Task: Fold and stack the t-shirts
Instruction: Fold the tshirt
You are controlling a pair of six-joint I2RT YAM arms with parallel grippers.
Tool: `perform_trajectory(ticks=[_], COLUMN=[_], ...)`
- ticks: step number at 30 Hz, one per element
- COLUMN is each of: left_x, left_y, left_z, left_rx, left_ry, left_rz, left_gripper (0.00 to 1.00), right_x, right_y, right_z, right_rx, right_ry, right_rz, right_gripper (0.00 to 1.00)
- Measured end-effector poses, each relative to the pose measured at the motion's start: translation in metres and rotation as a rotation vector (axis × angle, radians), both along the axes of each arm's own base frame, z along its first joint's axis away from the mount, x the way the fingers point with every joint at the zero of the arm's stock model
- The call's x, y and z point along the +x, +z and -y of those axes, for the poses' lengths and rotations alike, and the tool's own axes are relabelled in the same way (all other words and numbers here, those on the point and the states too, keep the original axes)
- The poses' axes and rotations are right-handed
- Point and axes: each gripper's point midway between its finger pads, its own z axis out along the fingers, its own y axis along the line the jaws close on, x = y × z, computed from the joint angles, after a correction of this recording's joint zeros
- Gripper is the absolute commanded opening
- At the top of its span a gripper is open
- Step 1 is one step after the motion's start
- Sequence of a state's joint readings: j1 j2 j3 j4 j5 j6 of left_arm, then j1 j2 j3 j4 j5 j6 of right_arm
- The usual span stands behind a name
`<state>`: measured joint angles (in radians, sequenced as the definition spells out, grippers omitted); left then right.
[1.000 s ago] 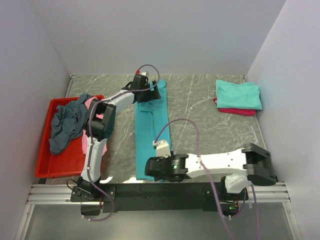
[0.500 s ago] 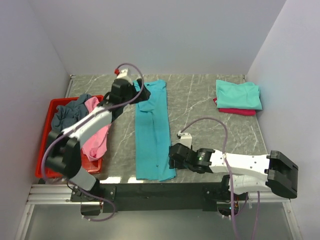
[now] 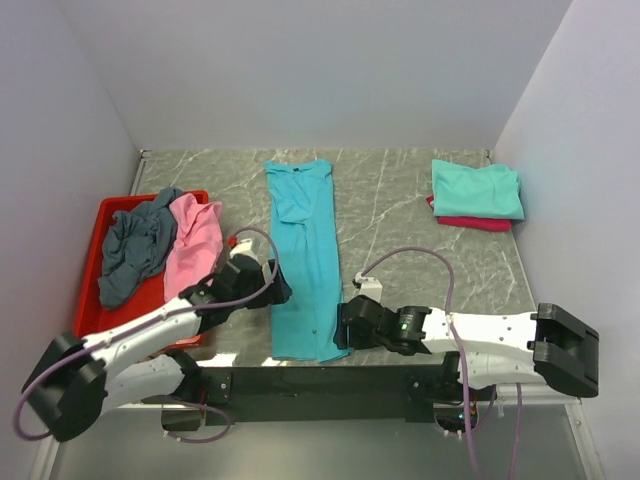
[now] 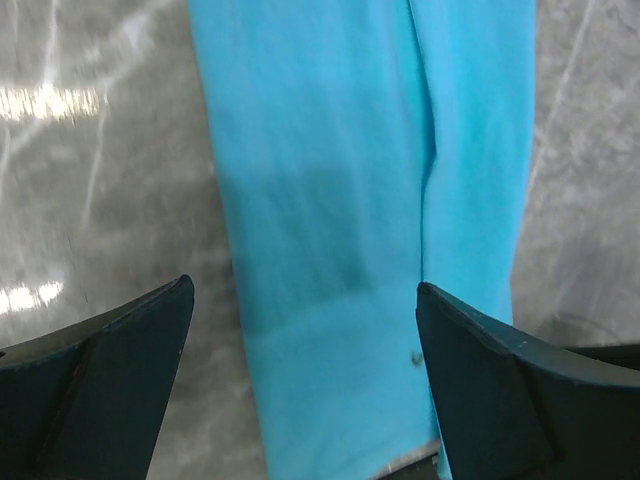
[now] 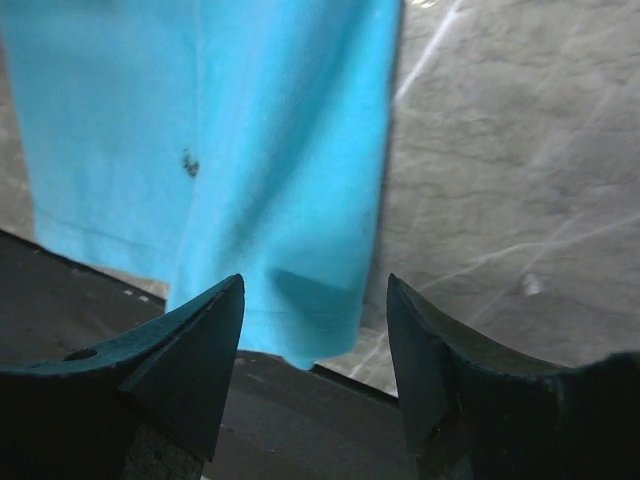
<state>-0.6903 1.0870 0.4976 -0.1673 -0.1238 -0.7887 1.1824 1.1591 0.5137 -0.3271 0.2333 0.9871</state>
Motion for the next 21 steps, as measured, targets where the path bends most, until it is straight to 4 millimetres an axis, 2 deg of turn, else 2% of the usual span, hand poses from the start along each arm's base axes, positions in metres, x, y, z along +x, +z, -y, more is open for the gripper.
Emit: perform_trajectory(ticks=[5,12,16,21], left_x=[-0.030,-0.074,-0.087,-0.102], left_y=[0.006,-0.015,-0.024,-0.028], left_z=[0.001,-0.006,-0.010,-0.006], left_rx=[-0.083,-0.108,-0.099,-0.102], left_ry=[0.011,0.019,0.035,0.024], left_rz=[-0.014,-0.117,-0.162,-0.202], left_gripper=[0.95,0.92,0.89,0.86], right_x=[-0.005,-0.006,-0.008,-0.009], right_y=[-0.003,-0.006,-0.007,-0.011], right_z=[-0.005,-0.005,-0.005,-0.006], right_rx=[0.018,0.018,0.019,0.015], right_ry=[0.004,-0.010,-0.010,-0.009], right_rz=[-0.018,-0.030,-0.034,-0.039], right_gripper=[0.65,0.65,0.65,0.64])
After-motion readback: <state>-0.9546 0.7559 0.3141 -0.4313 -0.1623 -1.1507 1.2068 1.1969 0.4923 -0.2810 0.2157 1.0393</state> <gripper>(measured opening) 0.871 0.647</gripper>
